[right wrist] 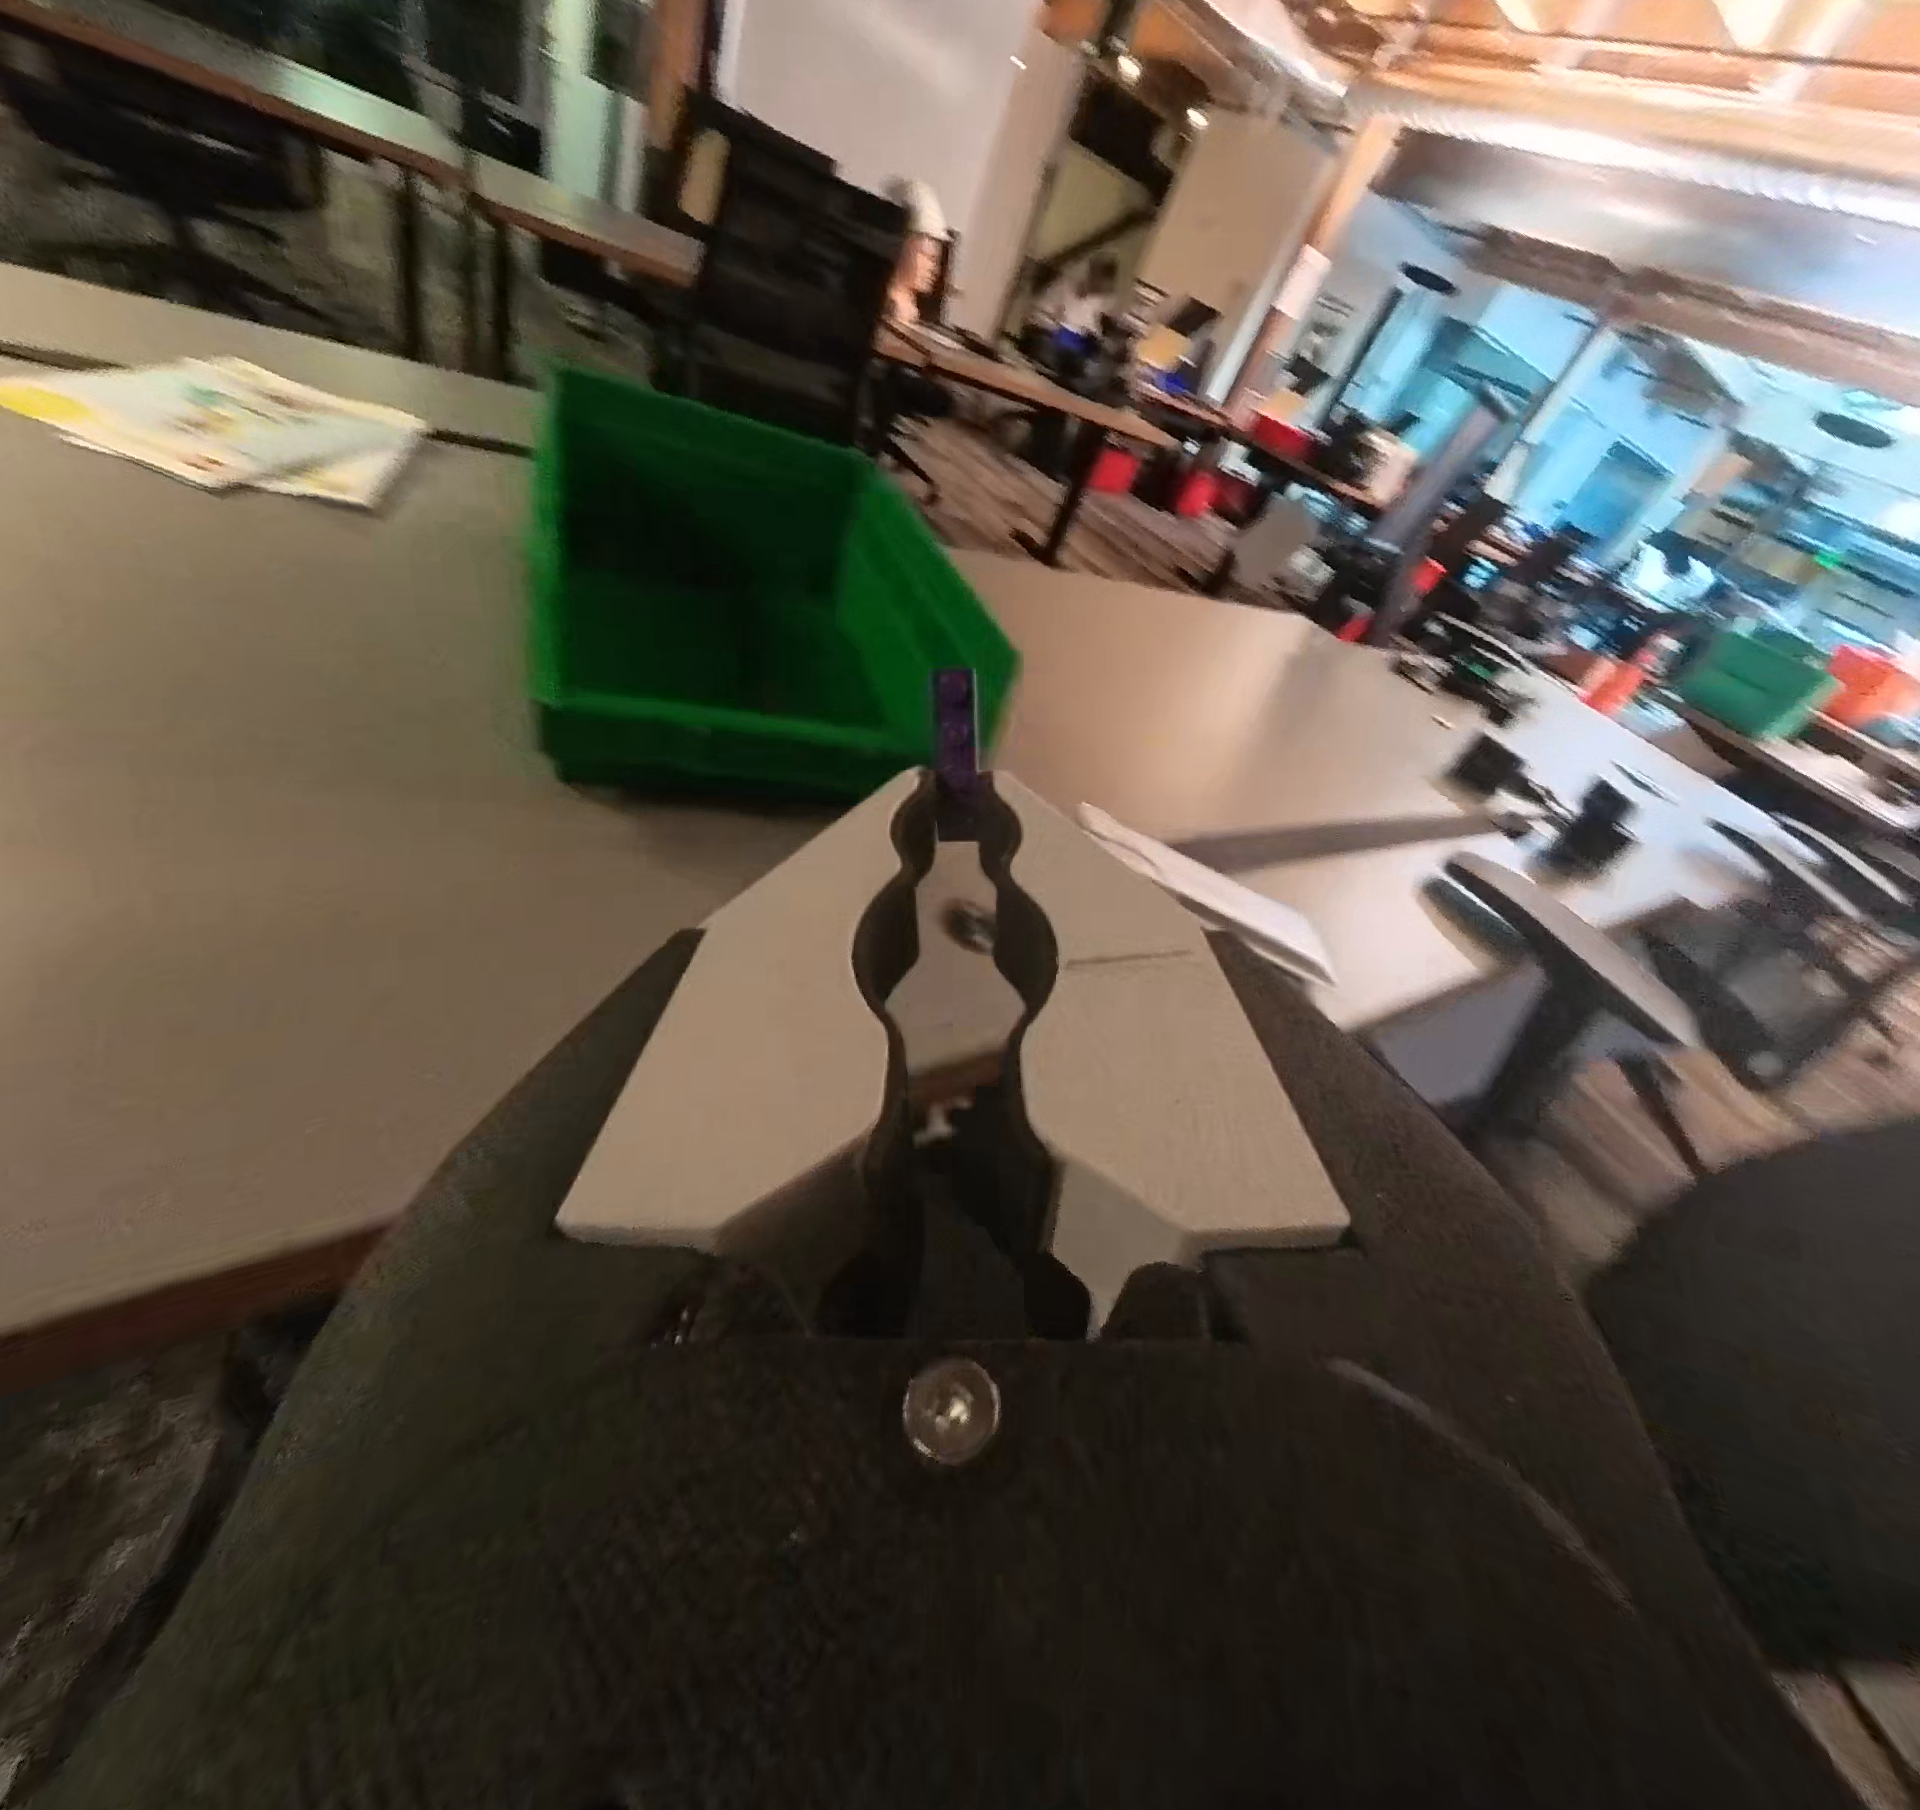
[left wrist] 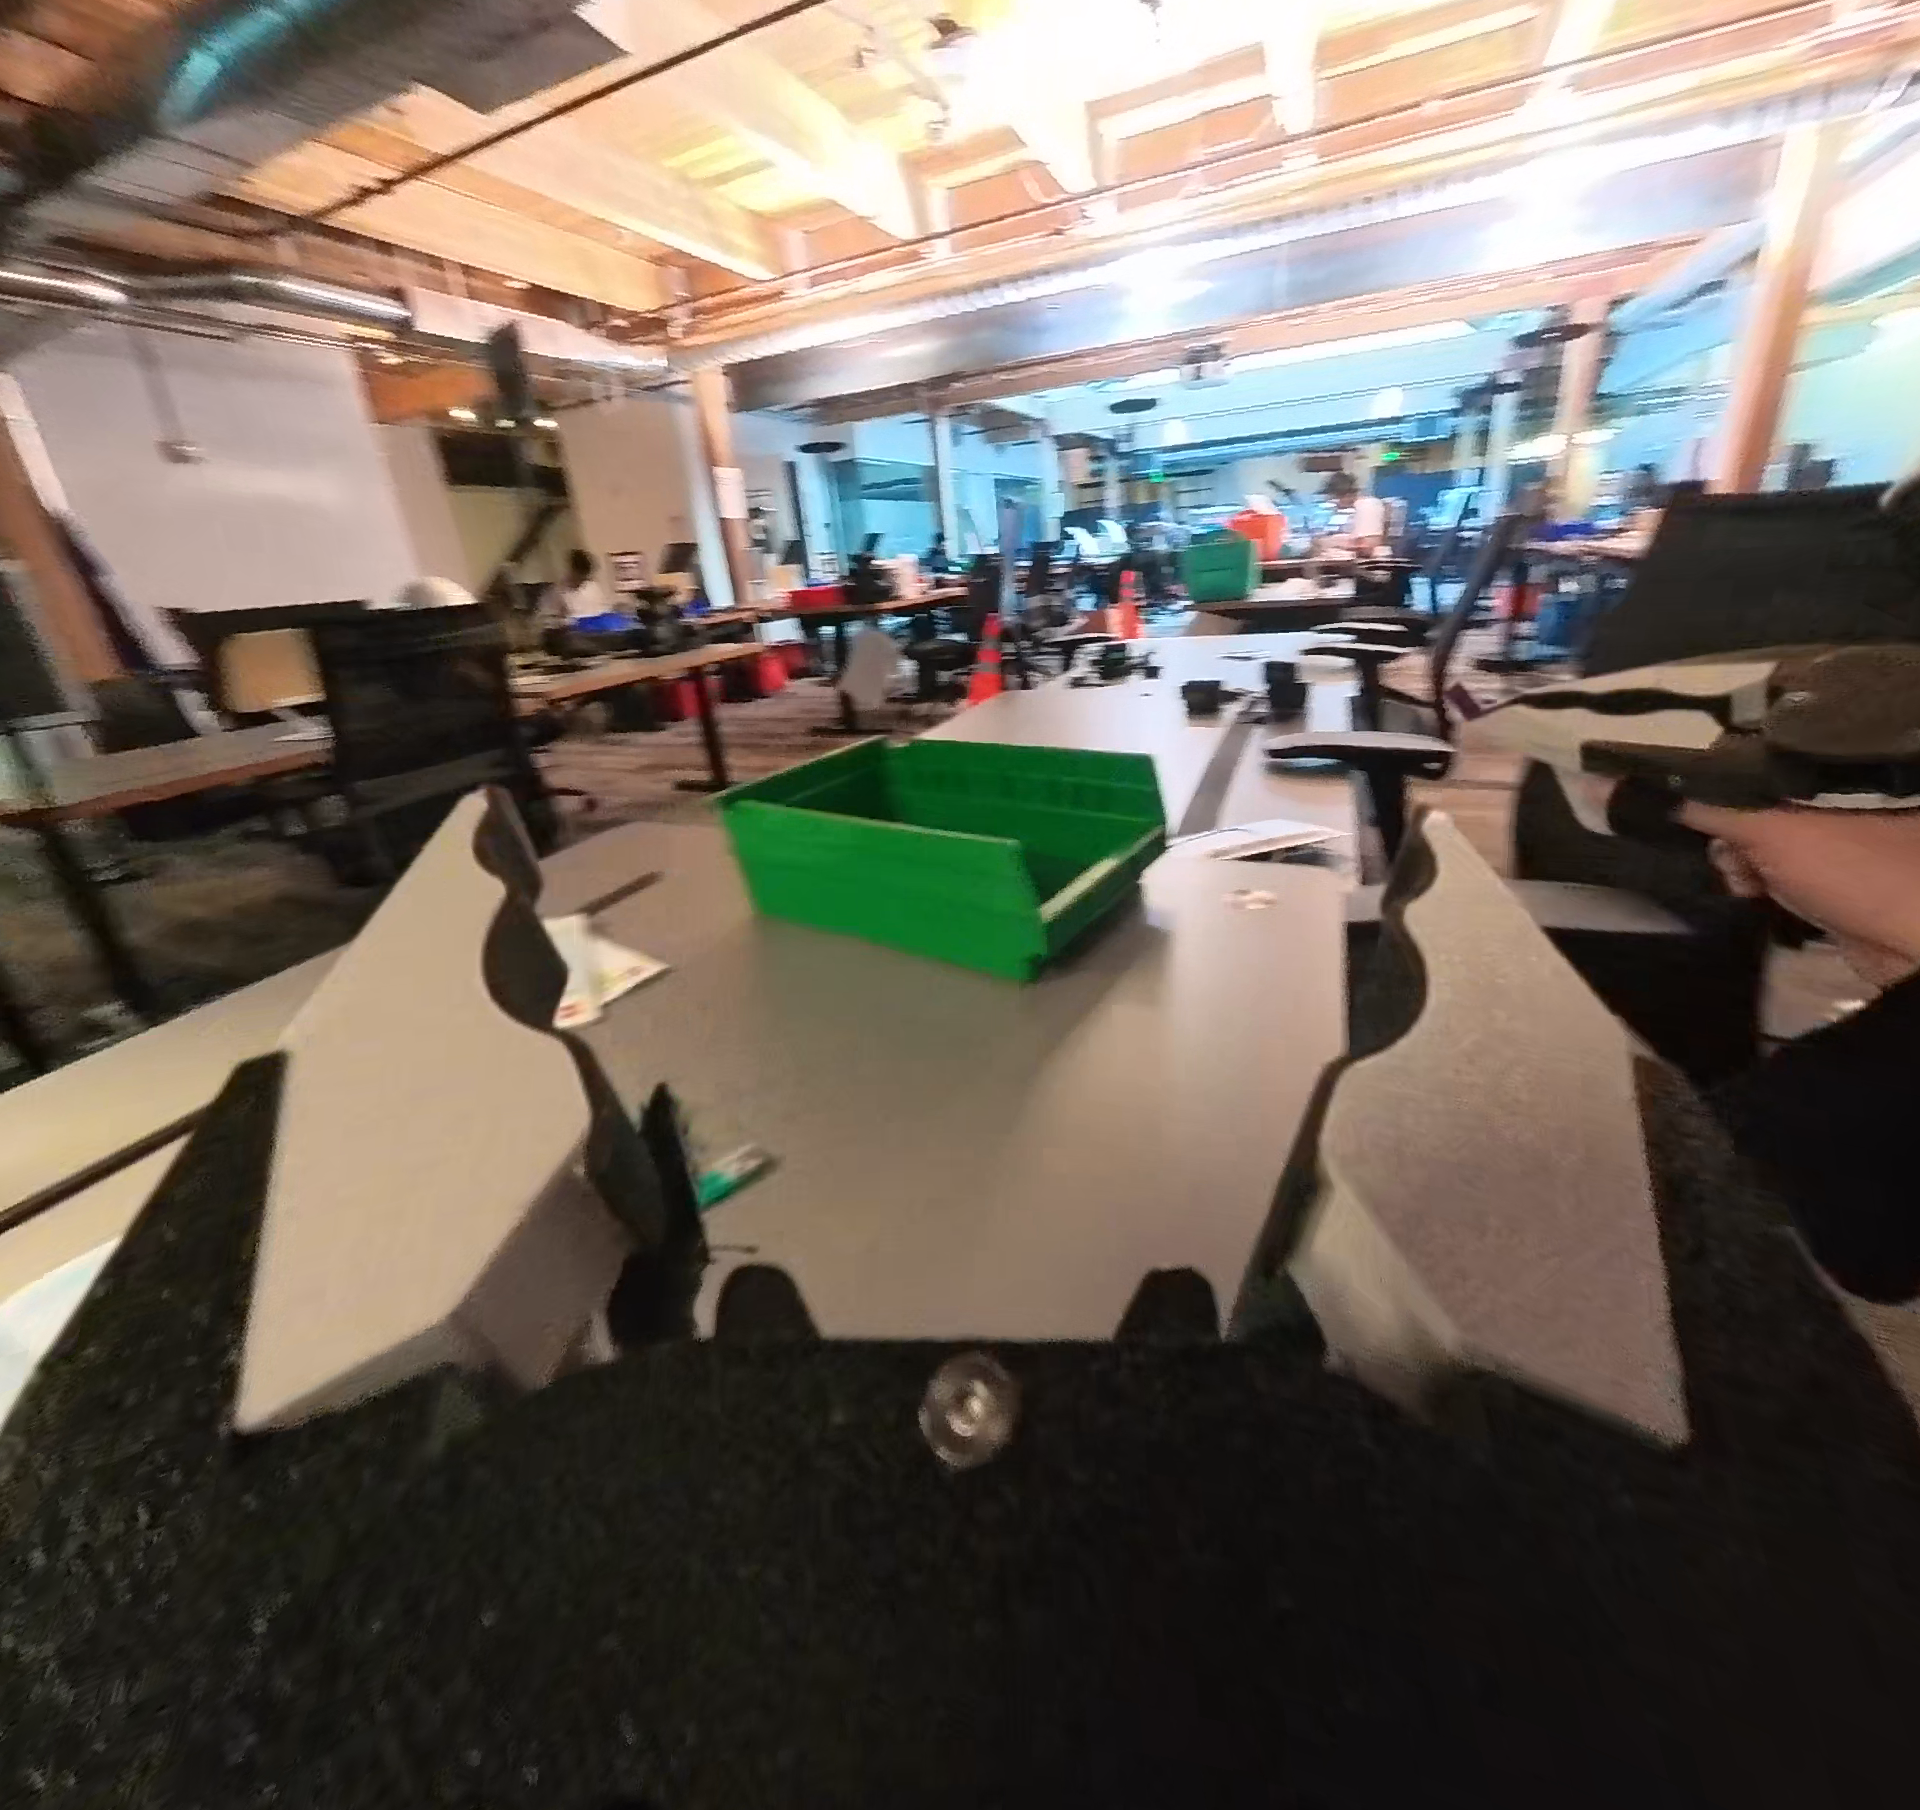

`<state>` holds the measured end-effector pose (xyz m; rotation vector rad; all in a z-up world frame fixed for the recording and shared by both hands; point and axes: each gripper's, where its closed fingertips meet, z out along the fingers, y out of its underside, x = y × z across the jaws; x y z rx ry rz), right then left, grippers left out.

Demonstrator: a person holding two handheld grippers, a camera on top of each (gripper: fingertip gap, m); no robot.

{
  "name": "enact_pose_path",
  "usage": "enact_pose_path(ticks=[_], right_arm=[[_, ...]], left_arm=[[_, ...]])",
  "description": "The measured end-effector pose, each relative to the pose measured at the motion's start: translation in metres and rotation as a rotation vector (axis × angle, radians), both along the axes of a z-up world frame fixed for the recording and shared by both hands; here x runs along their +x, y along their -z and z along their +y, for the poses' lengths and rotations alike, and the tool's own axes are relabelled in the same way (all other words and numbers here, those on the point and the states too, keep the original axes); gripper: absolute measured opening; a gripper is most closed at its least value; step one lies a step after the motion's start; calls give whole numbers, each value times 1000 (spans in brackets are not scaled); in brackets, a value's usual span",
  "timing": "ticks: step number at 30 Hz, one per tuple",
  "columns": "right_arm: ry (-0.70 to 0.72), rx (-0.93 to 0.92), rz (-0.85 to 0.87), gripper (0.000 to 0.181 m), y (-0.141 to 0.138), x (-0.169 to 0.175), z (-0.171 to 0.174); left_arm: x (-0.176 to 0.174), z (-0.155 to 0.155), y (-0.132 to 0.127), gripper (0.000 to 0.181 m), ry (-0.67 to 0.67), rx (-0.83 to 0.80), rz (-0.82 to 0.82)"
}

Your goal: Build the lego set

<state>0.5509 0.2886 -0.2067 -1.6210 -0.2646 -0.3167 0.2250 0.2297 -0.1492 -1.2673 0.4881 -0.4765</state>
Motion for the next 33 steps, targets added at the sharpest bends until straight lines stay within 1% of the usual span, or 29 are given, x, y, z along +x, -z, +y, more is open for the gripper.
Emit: enact_pose_path(ticks=[4, 8, 11, 13, 17, 21, 24, 26, 28, 30, 31, 33], right_arm=[[-196, 22, 10, 5, -5, -91, 29], [-399, 18, 7, 6, -2, -180, 48], [-528, -7, 12, 6, 9, -239, 60], [-588, -23, 16, 6, 18, -272, 69], [-680, -72, 7, 6, 41, -331, 86], [-732, -121, 0, 6, 61, -372, 107], [-755, -148, -20, 6, 71, -391, 120], [-770, -155, -28, 6, 72, -397, 125], [-794, -149, -40, 6, 69, -402, 129], [-838, -124, -74, 6, 64, -404, 139], [-891, -92, -113, 6, 62, -406, 144], [-967, 26, -195, 6, 57, -406, 160]], left_arm=[[-55, -15, 6, 153, -142, 11, 5], [-89, -27, 10, 152, -228, 14, 21], [-106, -32, 13, 152, -273, 17, 46], [-116, -33, 17, 151, -300, 19, 68], [-133, -23, 35, 151, -332, -14, 96], [-144, -2, 55, 151, -345, -60, 106], [-146, 17, 71, 151, -329, -95, 105], [-142, 30, 78, 150, -302, -110, 95], [-136, 44, 77, 149, -269, -103, 71], [-136, 66, 72, 144, -279, -64, 59], [-139, 80, 68, 140, -299, -36, 54], [-150, 107, 57, 137, -342, -3, -44]])
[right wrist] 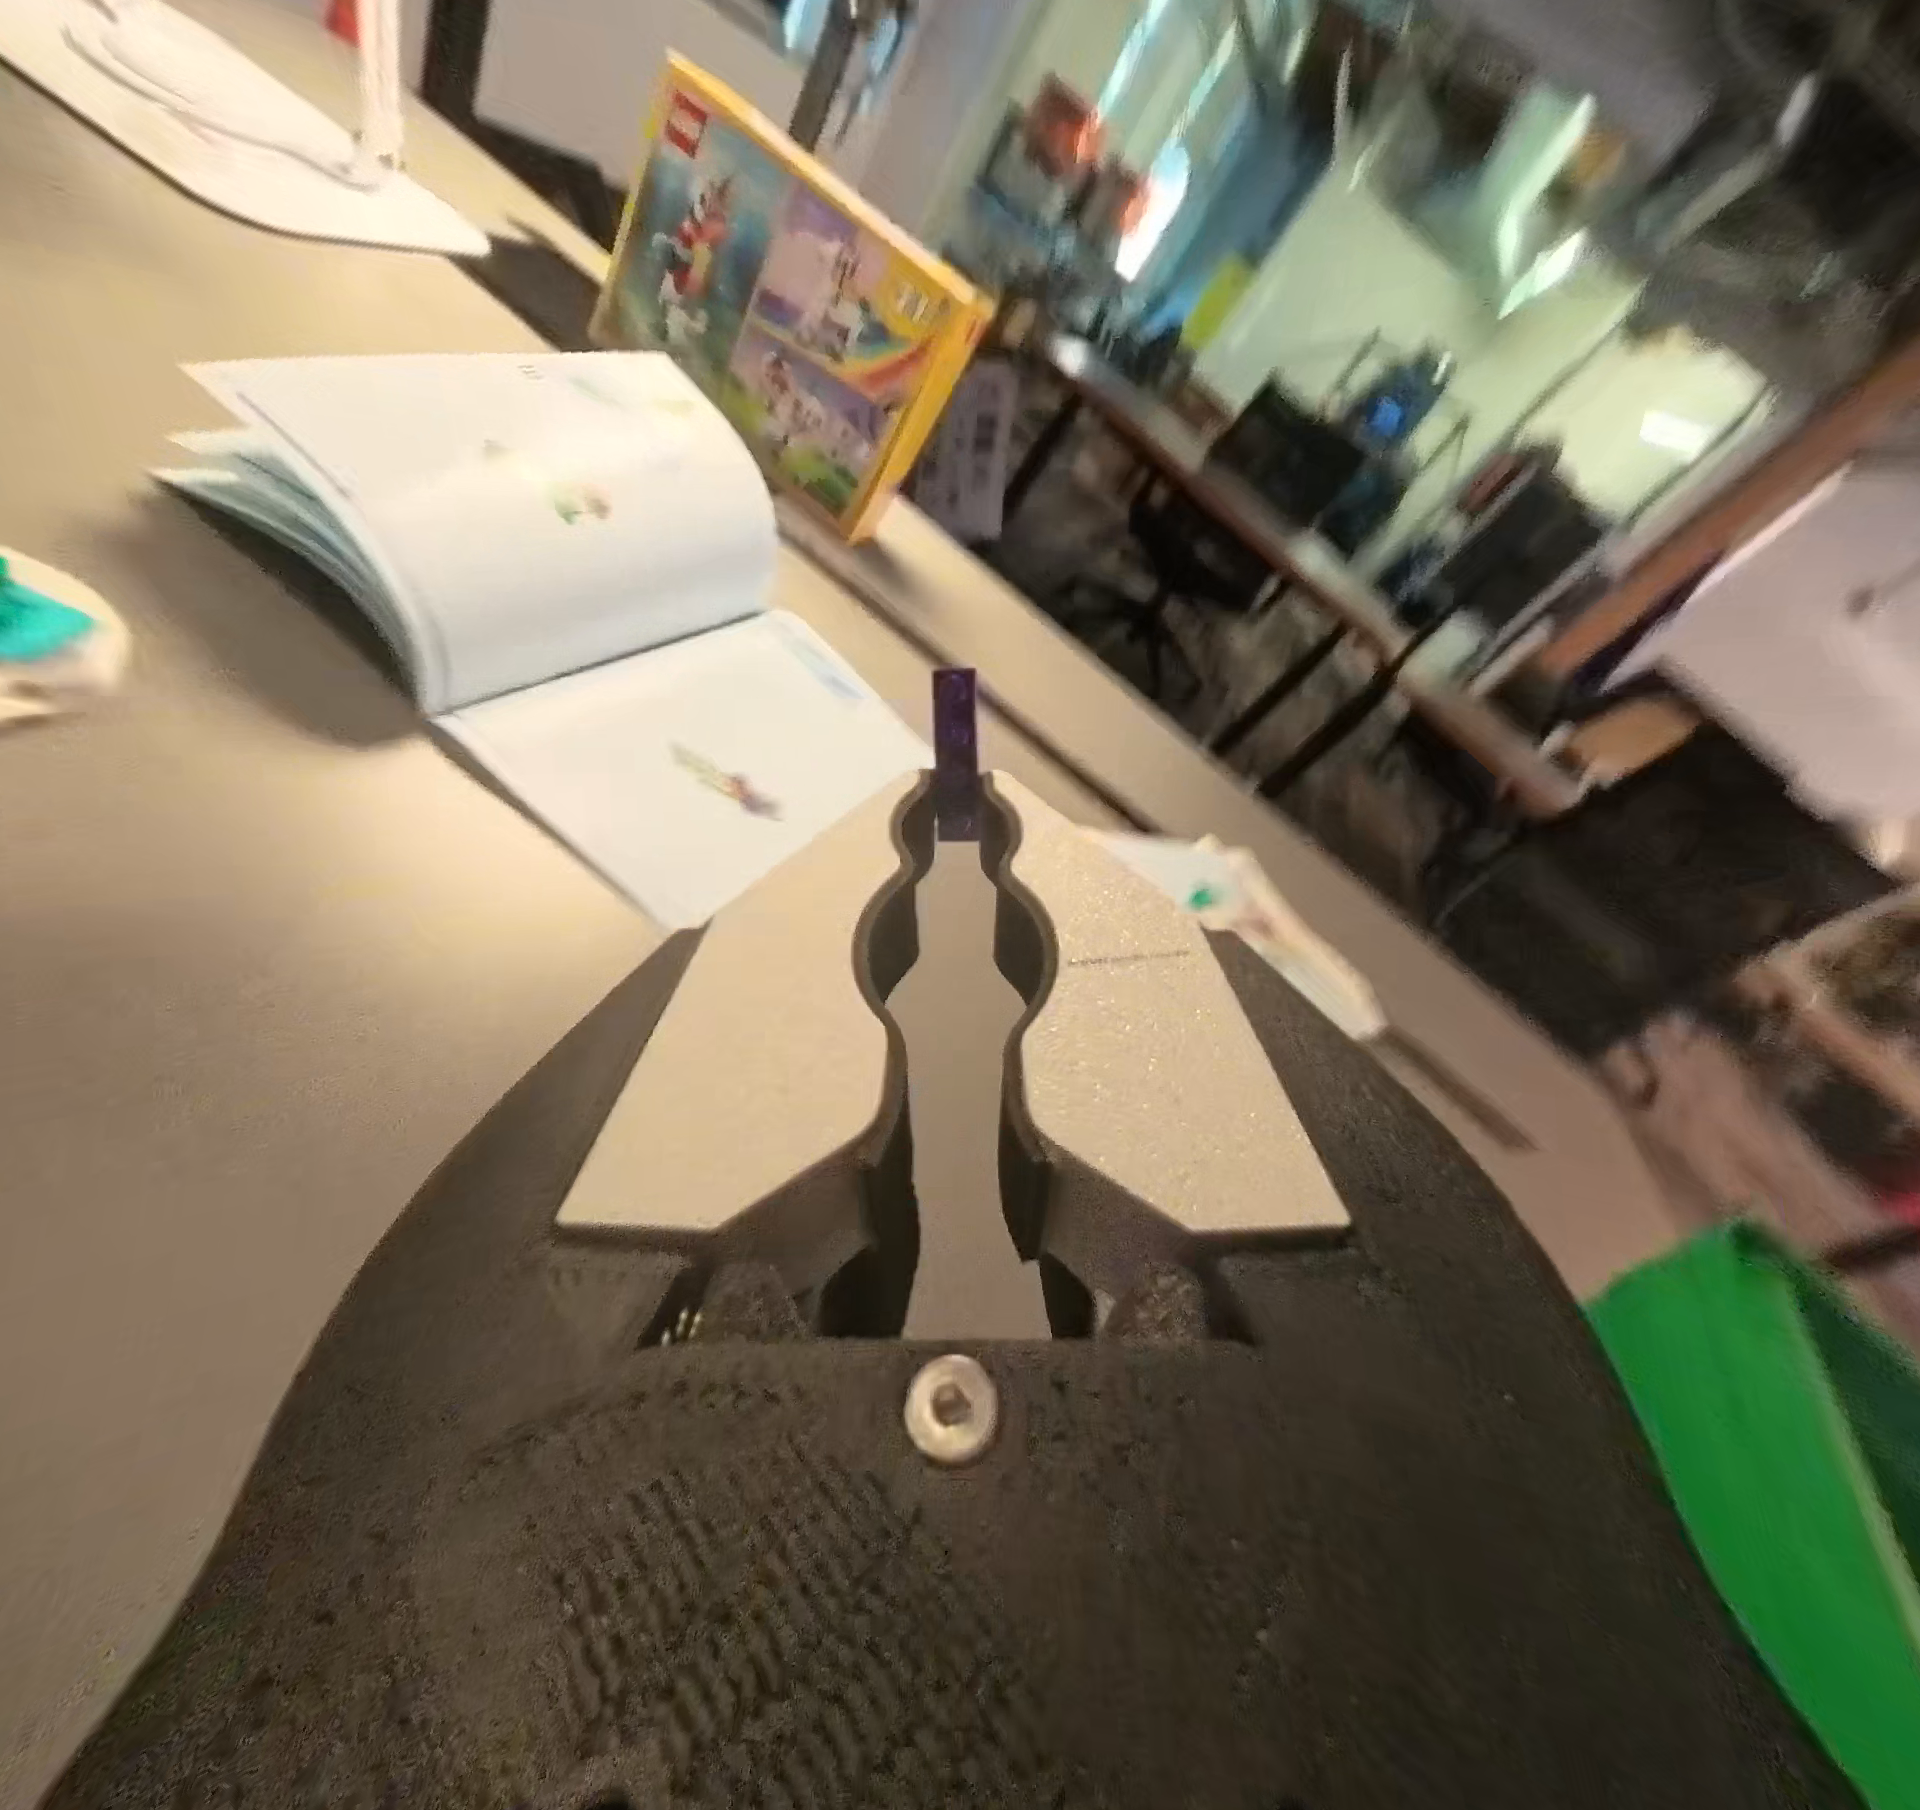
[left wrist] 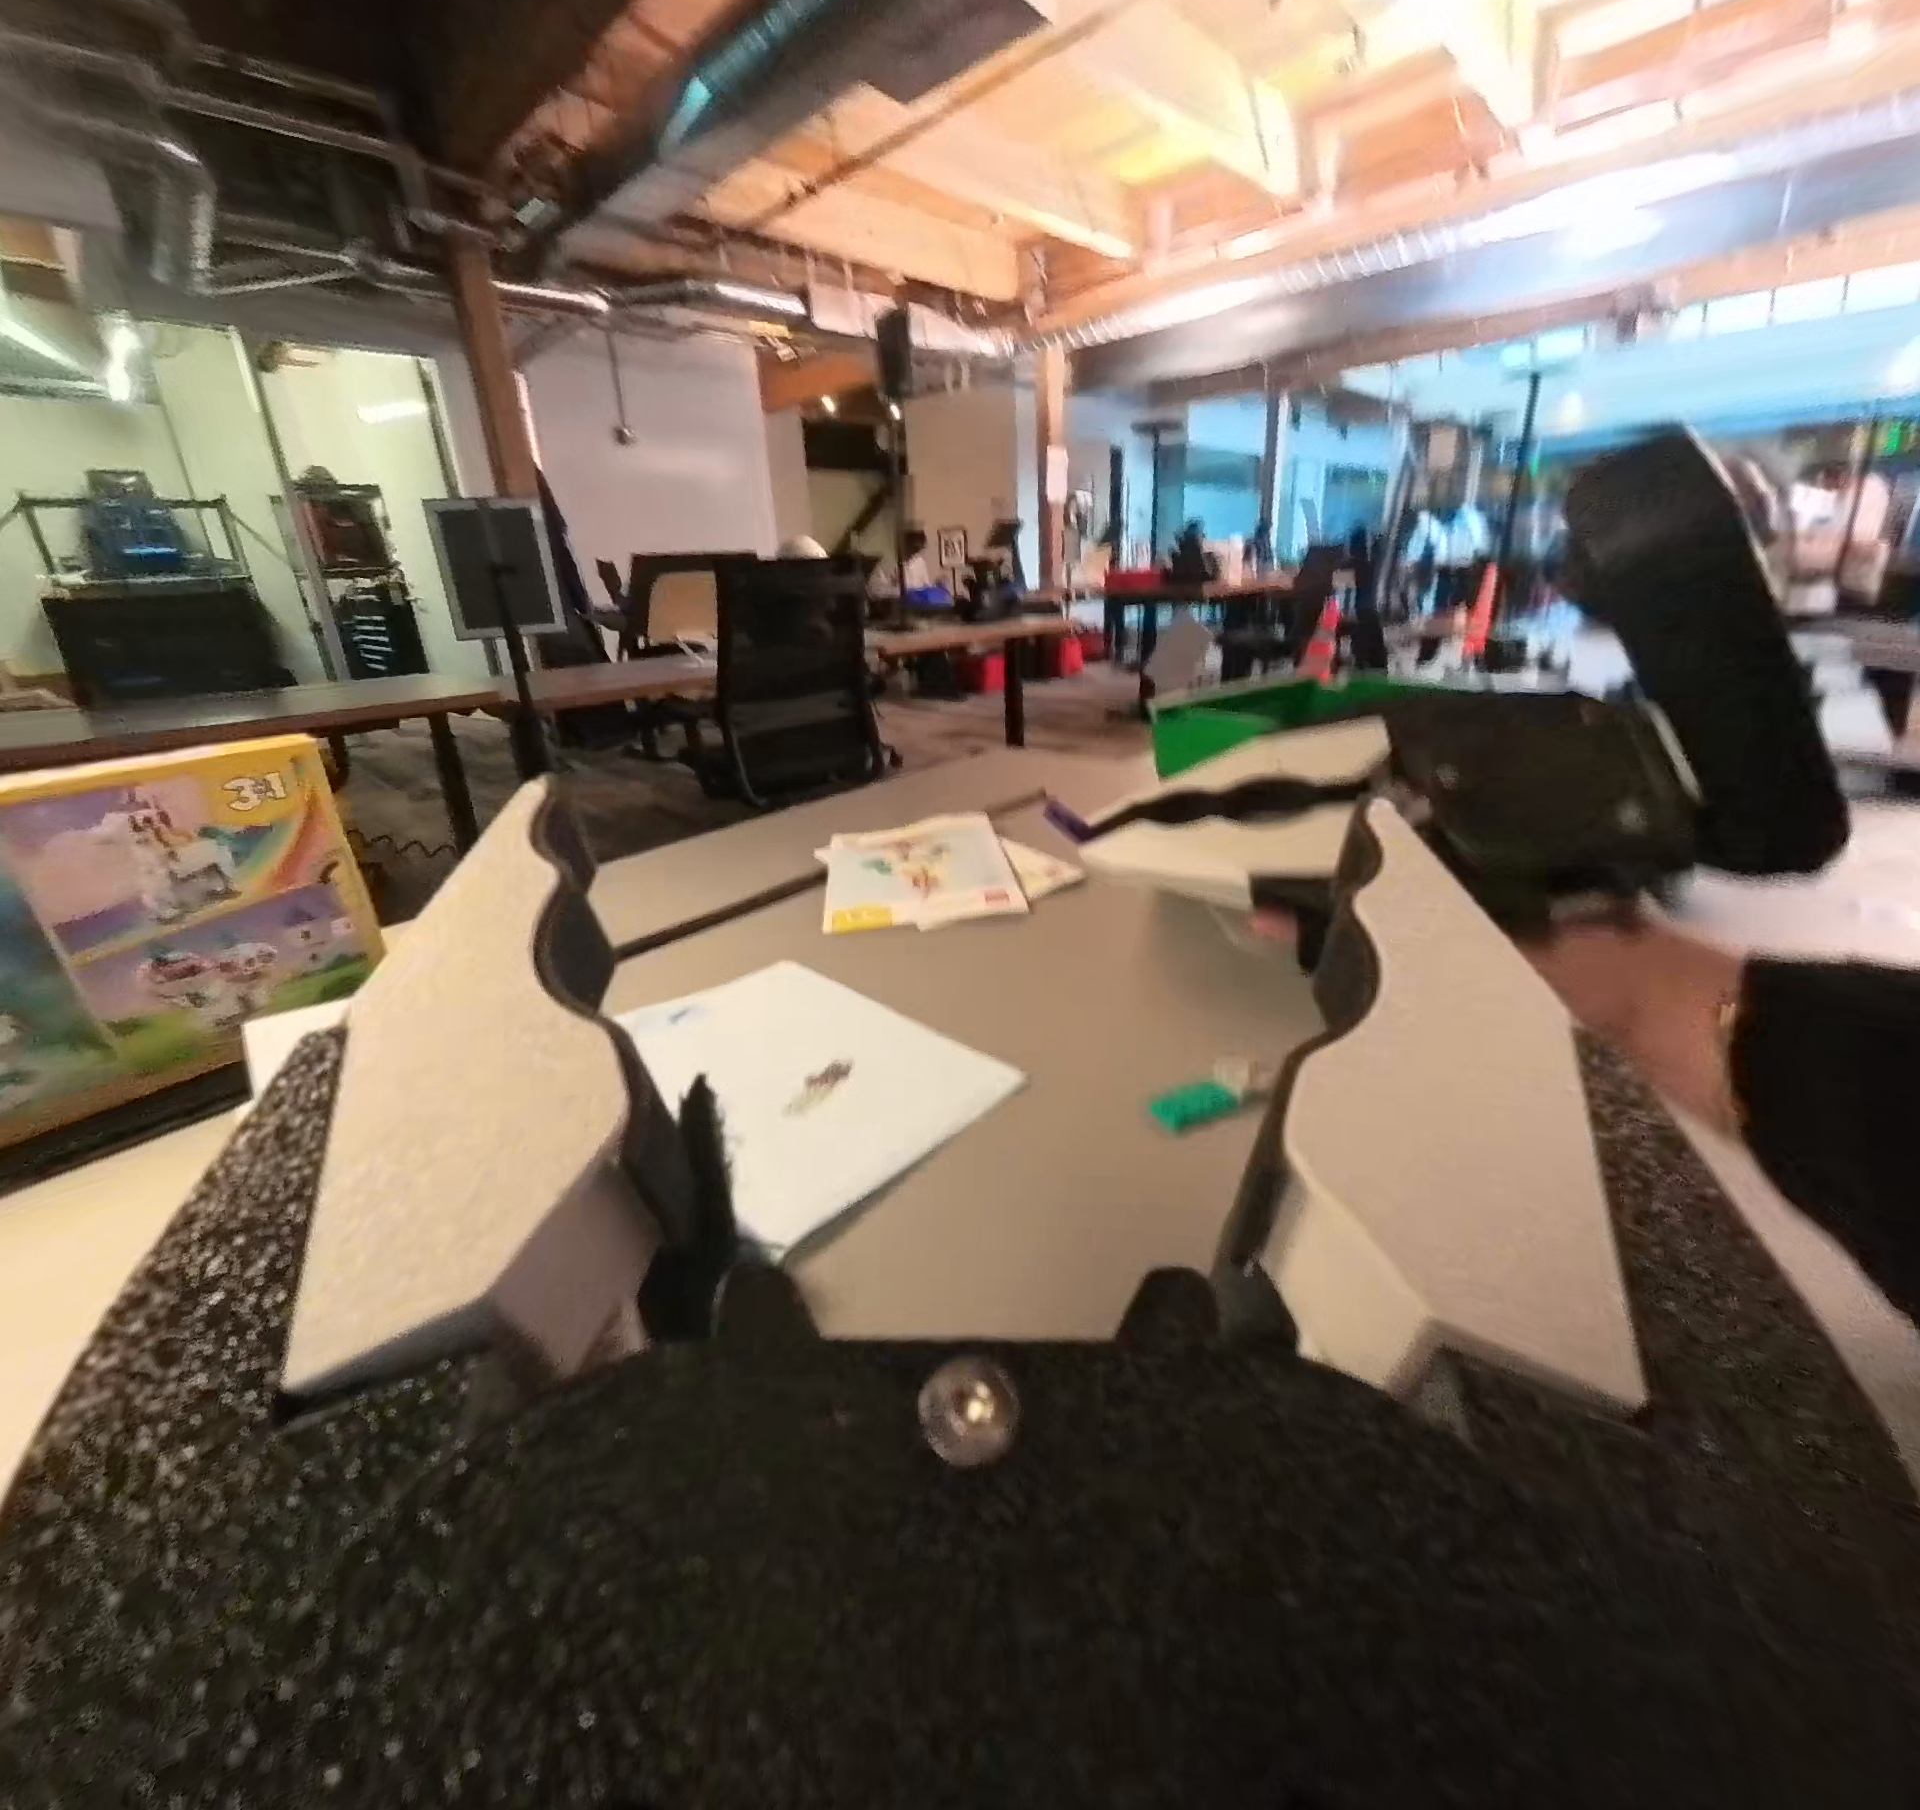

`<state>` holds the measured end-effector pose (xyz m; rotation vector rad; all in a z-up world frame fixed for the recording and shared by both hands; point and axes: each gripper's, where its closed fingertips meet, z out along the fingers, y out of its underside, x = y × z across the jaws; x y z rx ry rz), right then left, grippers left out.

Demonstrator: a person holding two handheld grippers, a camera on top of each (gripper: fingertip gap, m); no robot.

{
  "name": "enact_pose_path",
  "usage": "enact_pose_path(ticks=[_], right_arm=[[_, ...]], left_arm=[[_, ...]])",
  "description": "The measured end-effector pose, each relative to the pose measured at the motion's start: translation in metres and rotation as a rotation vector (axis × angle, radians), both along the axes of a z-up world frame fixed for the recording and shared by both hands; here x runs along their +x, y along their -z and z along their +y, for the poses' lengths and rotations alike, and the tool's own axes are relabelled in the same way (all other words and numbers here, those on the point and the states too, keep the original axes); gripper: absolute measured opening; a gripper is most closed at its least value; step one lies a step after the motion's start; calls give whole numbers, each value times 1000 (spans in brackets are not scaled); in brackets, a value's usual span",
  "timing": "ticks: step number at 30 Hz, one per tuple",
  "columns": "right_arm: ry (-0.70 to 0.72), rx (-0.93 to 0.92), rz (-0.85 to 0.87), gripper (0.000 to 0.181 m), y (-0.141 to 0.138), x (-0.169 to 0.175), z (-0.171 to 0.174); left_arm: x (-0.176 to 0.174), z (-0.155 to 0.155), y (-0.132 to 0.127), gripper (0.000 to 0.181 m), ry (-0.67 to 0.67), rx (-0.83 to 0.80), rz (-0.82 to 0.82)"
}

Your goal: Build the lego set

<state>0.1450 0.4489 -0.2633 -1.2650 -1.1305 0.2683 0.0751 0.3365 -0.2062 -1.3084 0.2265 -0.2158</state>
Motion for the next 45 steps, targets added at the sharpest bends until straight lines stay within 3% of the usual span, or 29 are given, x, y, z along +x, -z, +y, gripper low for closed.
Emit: enact_pose_path(ticks=[2, 4, 6, 9, 12, 17, 23, 26, 33, 35, 38, 42, 45], right_arm=[[-59, 183, 24, 6, -7, 6, 16], [-34, 340, 16, 6, -4, 16, 40], [6, 389, -4, 6, 2, 21, 68], [-25, 364, 26, 6, 2, 15, 83], [-84, 289, 10, 6, 19, 14, 71], [8, 263, 52, 6, 12, 32, 70], [-20, 274, 28, 6, 14, 29, 59], [-58, 294, 10, 6, 16, 23, 53], [69, 296, 39, 6, 11, 45, 69], [93, 313, 17, 6, 12, 46, 72], [141, 321, -3, 6, 14, 48, 80], [199, 308, 17, 6, 12, 58, 87], [230, 300, 37, 6, 10, 64, 89]], left_arm=[[-4, 24, -5, 134, -5, 46, -70], [-6, 48, 2, 130, -53, 86, -41], [0, 66, 14, 125, -70, 98, -2], [20, 72, 18, 124, 34, 86, 25], [19, 70, 13, 125, 32, 93, 55], [13, 62, 25, 125, 99, 8, -94], [7, 64, 28, 125, 83, -13, -89], [11, 66, 33, 125, 79, -21, -47], [32, 66, 30, 119, 108, 39, 88], [47, 64, 35, 112, 169, 17, 138], [78, 62, 54, 101, 330, -105, 234], [100, 83, 116, 74, 466, -525, 373], [110, 85, 142, 66, 571, -679, 395]])
